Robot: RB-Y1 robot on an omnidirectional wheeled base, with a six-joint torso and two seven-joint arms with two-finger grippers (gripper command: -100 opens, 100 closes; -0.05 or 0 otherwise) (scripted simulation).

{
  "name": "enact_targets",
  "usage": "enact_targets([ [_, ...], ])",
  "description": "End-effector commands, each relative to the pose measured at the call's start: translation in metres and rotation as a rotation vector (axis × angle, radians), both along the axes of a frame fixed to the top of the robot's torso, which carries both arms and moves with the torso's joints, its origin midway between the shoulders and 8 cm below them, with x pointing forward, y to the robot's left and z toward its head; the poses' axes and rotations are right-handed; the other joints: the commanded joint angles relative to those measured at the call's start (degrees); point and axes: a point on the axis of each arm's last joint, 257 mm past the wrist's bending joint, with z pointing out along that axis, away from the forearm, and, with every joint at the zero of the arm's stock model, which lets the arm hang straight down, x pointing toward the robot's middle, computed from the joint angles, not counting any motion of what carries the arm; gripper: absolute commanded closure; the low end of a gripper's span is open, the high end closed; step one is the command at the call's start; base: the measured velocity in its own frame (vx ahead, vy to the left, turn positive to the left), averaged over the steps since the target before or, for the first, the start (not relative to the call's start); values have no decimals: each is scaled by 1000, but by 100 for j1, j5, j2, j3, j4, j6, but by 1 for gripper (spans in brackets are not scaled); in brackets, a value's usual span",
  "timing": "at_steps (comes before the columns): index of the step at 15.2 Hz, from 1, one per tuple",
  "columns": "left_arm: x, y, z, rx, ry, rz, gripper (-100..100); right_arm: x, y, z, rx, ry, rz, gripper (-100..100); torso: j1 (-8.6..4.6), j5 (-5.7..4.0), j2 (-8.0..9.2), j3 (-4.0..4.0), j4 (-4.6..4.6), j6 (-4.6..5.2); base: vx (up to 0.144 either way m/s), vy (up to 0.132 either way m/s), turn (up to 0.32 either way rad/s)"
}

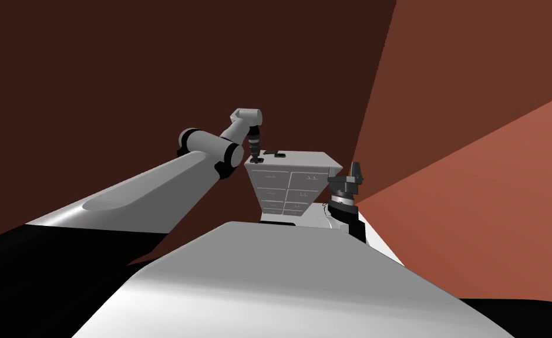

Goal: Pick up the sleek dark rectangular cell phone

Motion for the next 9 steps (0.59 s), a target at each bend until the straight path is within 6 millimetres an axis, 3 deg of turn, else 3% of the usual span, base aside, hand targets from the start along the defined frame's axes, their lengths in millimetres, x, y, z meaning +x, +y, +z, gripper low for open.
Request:
enact_targets([
  [1,5,0,-13,-1,-6,-2,-100,0,0,0,0,0,0,0,0,0,0,0,0,0,-34,-6,2],
  [2,2,0,-6,0,-3,-1,-100,0,0,0,0,0,0,0,-1,0,5,3,1,0,-22,-4,0],
  [3,3,0,-8,0,-4,-1,100,0,0,0,0,0,0,0,-1,-1,6,5,3,0,-7,-1,0],
  [7,3,0,-8,-1,-4,-4,100,0,0,0,0,0,0,0,0,0,-1,1,2,-4,0,0,0],
  [9,-2,-2,10,-1,-1,-1,100,0,0,0,0,0,0,0,0,-2,-4,1,5,-3,19,1,3],
])
